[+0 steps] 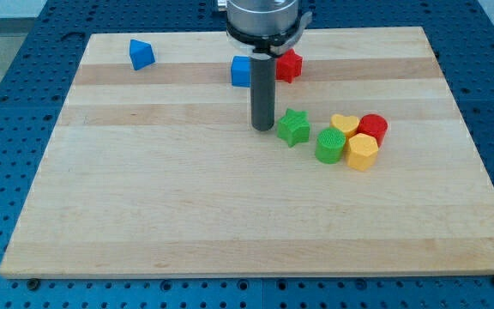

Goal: Move your arm to the top left

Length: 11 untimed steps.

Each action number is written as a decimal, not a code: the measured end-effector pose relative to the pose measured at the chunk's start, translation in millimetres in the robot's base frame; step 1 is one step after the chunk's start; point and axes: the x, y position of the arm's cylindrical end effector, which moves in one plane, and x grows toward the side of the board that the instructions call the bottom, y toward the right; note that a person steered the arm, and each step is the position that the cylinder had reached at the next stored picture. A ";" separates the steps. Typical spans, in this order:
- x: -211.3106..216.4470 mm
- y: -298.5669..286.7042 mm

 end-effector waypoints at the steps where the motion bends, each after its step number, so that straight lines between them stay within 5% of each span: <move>1: 0.0 19.9; 7: -16.4 0.2; 11: -17.5 -97.5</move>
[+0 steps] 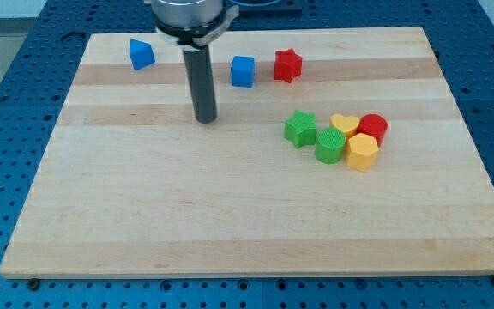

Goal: Move your arm to the top left

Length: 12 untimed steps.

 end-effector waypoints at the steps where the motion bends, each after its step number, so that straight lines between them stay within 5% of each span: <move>1: -5.6 -26.1; 12: -43.0 -135.3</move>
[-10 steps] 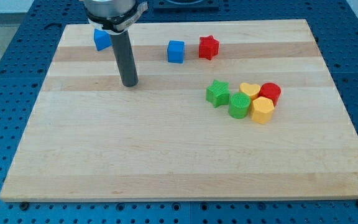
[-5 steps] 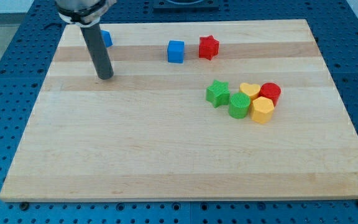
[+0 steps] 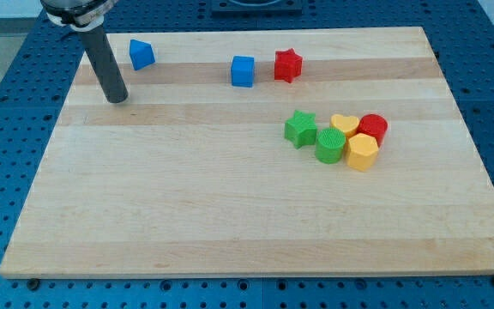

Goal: Move your arm to the top left

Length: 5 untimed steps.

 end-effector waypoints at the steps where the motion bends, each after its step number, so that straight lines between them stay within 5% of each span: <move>1: 0.0 -15.3; 5: 0.0 -40.2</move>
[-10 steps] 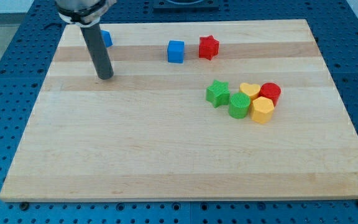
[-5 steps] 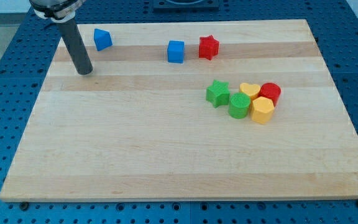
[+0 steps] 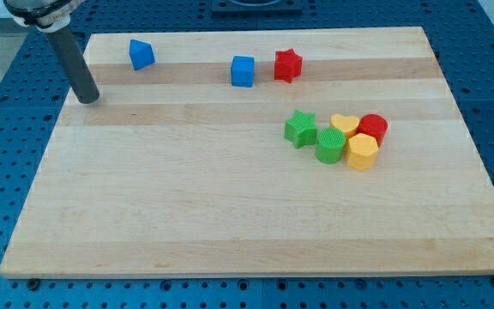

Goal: Move your arm to the top left

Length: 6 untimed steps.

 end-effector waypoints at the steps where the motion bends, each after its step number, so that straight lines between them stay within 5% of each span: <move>1: -0.5 -20.0; 6: -5.9 -41.7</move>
